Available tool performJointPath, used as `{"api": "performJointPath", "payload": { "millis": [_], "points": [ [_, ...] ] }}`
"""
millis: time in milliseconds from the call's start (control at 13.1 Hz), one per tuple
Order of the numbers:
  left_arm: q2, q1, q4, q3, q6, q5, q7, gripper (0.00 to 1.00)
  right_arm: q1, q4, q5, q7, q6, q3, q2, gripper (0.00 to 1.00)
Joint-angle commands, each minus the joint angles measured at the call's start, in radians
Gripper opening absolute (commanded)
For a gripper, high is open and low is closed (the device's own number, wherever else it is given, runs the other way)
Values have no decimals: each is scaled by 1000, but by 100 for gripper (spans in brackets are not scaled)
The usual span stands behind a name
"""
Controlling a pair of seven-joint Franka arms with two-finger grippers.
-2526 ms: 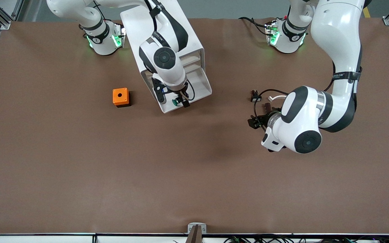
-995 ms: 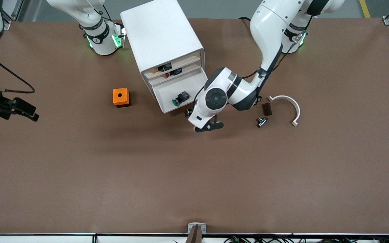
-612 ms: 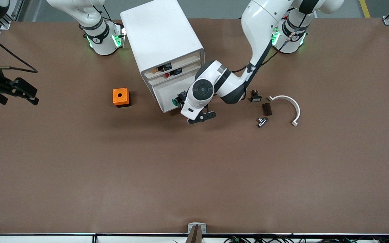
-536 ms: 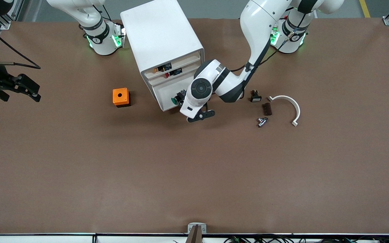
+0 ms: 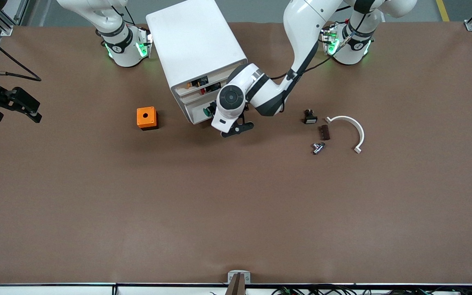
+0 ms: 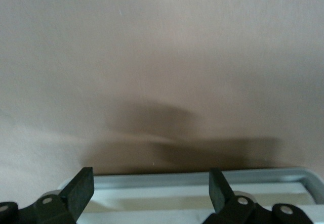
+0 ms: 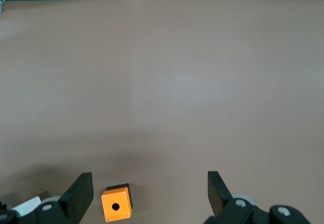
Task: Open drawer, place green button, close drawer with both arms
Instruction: 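Push the drawer closed into the cabinet with the left gripper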
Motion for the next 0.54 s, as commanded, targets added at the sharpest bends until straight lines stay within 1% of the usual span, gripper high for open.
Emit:
{"api": "performJointPath", "payload": {
  "millis": [0,230,459],
  "points": [
    [-13,-30,-9,-12,-14,-12,-31,100,-25,10,20,-15,-18,11,-2,100],
    [-9,-30,-10,-37,-14,-14,-31,100,-26,16,18,-14,-18,-17,-2,100],
    [-17,-24,-7,-43,-14,-19,-72,100,-26,21,18,-14,-19,-18,-2,100]
  ]
}}
